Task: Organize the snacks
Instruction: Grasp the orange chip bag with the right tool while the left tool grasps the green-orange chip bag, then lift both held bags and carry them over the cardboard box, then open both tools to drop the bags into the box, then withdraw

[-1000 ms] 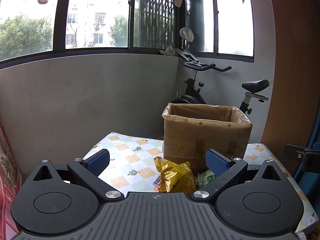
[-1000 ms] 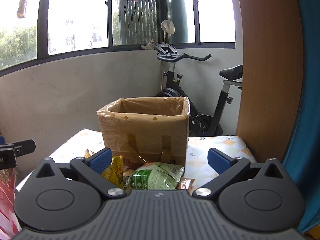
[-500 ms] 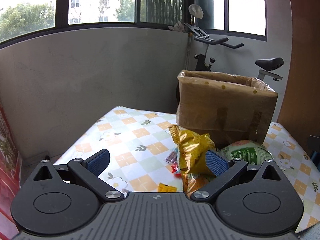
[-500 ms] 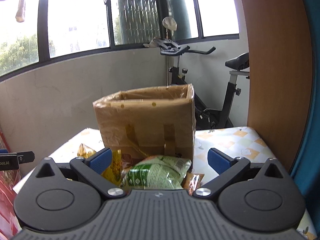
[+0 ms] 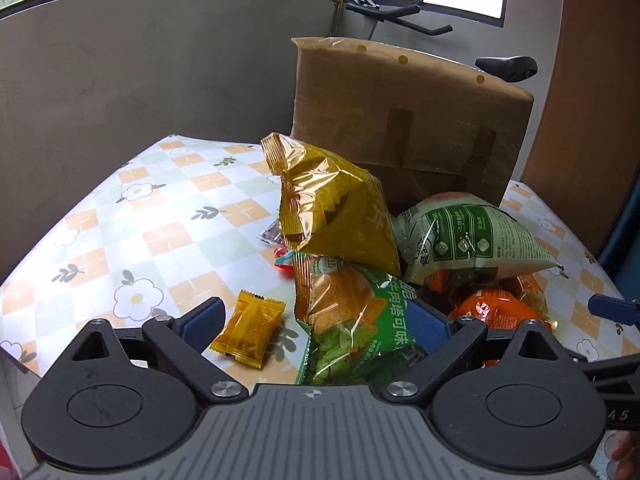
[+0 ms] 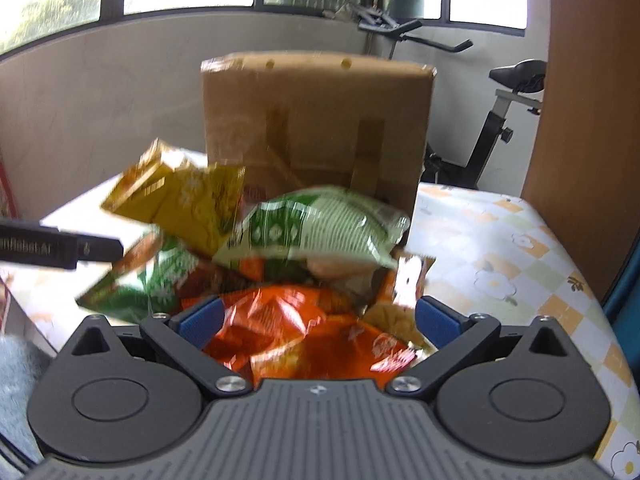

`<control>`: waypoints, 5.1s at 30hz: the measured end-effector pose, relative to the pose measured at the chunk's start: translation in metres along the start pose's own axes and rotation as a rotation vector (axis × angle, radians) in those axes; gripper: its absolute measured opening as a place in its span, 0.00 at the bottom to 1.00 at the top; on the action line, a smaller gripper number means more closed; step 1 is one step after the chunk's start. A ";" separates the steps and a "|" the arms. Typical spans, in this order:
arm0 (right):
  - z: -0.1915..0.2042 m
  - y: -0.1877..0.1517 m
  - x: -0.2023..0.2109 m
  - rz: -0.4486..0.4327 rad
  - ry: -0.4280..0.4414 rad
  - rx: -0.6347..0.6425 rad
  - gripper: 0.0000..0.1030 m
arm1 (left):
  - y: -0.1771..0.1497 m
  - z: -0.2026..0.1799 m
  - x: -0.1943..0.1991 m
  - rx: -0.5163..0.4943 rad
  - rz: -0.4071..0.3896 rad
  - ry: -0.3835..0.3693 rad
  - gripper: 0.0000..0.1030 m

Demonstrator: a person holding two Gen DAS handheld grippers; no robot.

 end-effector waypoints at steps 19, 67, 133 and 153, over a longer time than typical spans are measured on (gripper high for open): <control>0.027 -0.025 -0.045 0.108 -0.051 0.330 0.88 | -0.015 0.009 -0.014 0.047 0.054 0.007 0.95; -0.006 -0.002 0.007 0.011 0.146 -0.141 0.63 | -0.004 0.001 0.009 0.145 -0.011 -0.099 0.69; -0.139 0.257 -0.039 -0.335 0.116 -0.321 0.62 | 0.234 -0.076 -0.026 -0.002 -0.363 -0.225 0.70; -0.156 0.248 -0.138 -0.093 0.087 -0.326 0.78 | 0.256 -0.084 -0.121 -0.022 -0.117 -0.131 0.85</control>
Point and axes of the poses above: each gripper's, at about its wrist camera, not at the fingertips, and x roughly against the way its jaws point, z to its left, y to its top, the point moved 8 cm from there along -x, roughly the way its jaws point, and after that the axes turned 10 degrees about x, right-handed, at the moved point
